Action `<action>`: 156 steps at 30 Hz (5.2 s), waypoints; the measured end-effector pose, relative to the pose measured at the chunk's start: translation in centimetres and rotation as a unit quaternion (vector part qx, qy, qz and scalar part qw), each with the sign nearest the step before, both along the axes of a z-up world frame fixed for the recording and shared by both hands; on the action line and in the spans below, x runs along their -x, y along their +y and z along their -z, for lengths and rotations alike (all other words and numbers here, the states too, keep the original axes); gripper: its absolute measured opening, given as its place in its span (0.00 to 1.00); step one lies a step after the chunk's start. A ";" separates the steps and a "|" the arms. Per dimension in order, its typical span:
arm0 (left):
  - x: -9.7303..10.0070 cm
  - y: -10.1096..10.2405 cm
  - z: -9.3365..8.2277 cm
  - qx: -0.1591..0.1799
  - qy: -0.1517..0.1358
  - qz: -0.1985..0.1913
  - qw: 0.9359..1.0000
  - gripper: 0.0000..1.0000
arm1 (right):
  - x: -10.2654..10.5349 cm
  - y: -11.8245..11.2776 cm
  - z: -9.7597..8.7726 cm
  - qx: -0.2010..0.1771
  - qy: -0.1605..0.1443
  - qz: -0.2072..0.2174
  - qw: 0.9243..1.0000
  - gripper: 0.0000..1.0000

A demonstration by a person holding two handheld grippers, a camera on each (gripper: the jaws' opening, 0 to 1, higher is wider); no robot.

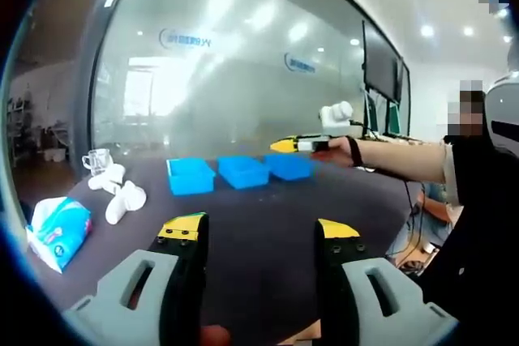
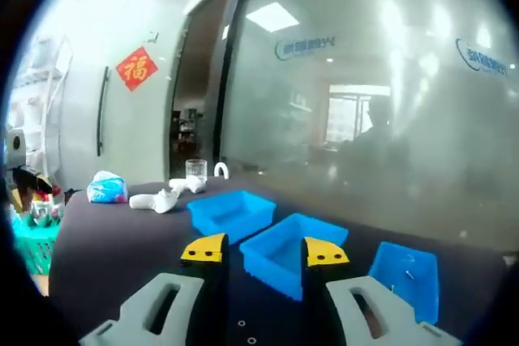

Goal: Sort the screws, nuts, and washers into the corresponding bins

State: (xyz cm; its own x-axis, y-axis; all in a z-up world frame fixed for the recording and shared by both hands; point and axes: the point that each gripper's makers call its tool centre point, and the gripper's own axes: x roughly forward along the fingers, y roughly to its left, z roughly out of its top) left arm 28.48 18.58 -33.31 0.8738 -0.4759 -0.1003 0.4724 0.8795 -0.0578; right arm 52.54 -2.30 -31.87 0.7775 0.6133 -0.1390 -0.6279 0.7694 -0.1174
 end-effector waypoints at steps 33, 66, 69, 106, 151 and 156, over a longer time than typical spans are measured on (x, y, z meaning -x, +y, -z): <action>-0.4 -1.1 0.1 0.006 -0.001 0.016 1.000 0.52 | 14.1 -7.2 0.6 -0.066 -0.011 -0.009 0.998 0.35; -0.4 -0.5 1.0 0.008 0.011 0.012 1.000 0.52 | 8.7 -4.0 4.9 0.091 0.100 -0.074 0.988 0.32; -0.3 -0.4 1.2 0.010 0.014 0.011 1.000 0.52 | 7.8 -3.8 5.2 0.109 0.100 -0.076 0.986 0.31; -0.3 -0.2 1.4 0.017 0.019 0.004 1.000 0.52 | 2.3 -0.6 12.7 0.294 0.235 -0.165 0.911 0.20; -0.2 -0.4 0.5 0.018 0.009 0.005 1.000 0.52 | 3.4 -0.8 12.2 0.264 0.232 -0.152 0.924 0.02; -0.2 -0.7 0.4 0.017 0.008 0.007 1.000 0.52 | 4.5 -1.6 10.8 0.226 0.220 -0.146 0.938 0.02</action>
State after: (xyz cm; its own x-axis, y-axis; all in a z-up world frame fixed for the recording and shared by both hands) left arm 28.65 17.88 -33.68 0.8653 -0.4916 -0.0979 0.4835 0.8701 -0.0953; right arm 48.08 -3.91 -42.70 0.3928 0.5918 -0.7039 -0.8679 0.4916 -0.0709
